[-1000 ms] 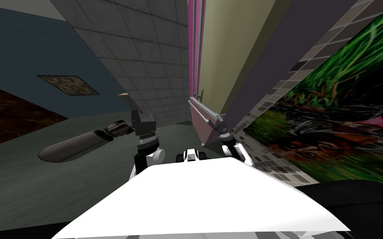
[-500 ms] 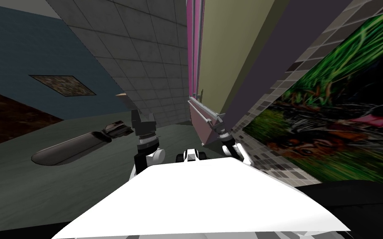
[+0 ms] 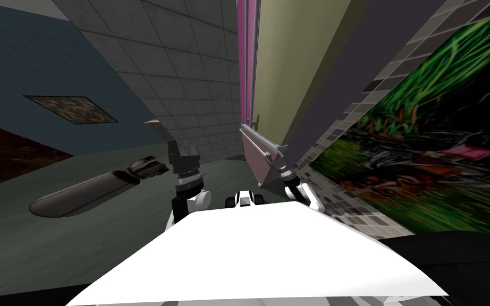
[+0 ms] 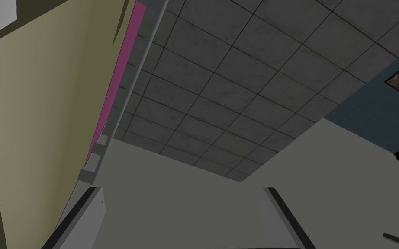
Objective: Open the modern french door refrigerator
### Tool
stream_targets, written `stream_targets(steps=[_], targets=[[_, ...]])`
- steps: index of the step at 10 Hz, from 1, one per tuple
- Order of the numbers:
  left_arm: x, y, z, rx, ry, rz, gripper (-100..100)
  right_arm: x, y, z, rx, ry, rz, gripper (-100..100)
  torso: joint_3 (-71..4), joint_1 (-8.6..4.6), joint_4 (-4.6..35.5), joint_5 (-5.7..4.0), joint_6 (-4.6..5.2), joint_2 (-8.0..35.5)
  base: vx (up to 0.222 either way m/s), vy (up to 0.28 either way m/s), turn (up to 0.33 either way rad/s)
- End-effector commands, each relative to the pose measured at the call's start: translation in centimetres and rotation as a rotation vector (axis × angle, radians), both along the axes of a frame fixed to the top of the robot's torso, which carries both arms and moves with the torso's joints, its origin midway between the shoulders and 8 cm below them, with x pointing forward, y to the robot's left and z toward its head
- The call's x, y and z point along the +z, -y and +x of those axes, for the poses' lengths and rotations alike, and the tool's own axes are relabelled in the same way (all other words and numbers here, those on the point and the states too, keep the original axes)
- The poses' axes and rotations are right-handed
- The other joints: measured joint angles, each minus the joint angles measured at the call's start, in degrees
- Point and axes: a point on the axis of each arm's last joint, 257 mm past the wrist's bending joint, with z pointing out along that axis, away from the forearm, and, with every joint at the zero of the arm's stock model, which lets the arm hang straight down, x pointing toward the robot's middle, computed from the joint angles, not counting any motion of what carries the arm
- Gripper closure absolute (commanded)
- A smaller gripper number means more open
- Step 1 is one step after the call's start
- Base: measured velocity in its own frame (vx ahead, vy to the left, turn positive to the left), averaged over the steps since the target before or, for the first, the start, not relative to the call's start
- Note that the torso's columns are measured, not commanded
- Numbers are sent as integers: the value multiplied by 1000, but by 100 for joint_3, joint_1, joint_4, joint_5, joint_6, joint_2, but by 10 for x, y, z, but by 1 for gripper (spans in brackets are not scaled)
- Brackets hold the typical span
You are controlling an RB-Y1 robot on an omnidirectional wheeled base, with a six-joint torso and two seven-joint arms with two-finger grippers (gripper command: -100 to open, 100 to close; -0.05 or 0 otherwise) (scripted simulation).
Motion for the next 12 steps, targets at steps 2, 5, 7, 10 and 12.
stream_targets(steps=[2,5,7,10,12], targets=[[0,0,0,0,0,0,0,-14,3,3,-47,15,-123,-100,1,-1,0,-1,1,0,10,10,-36],[0,0,0,0,0,0,0,-26,6,6,-78,22,-216,-100,-1,2,0,1,0,-1,14,10,-21],[0,0,0,0,0,0,0,-38,9,9,-105,27,-302,-100,0,0,0,0,1,-1,20,7,-32],[0,0,0,0,0,0,0,-61,16,12,-137,25,-437,-100,-1,1,0,0,0,0,28,5,-30],[0,0,0,0,0,0,0,-61,16,12,-148,38,-468,-100,1,1,0,0,0,1,19,0,-6]])
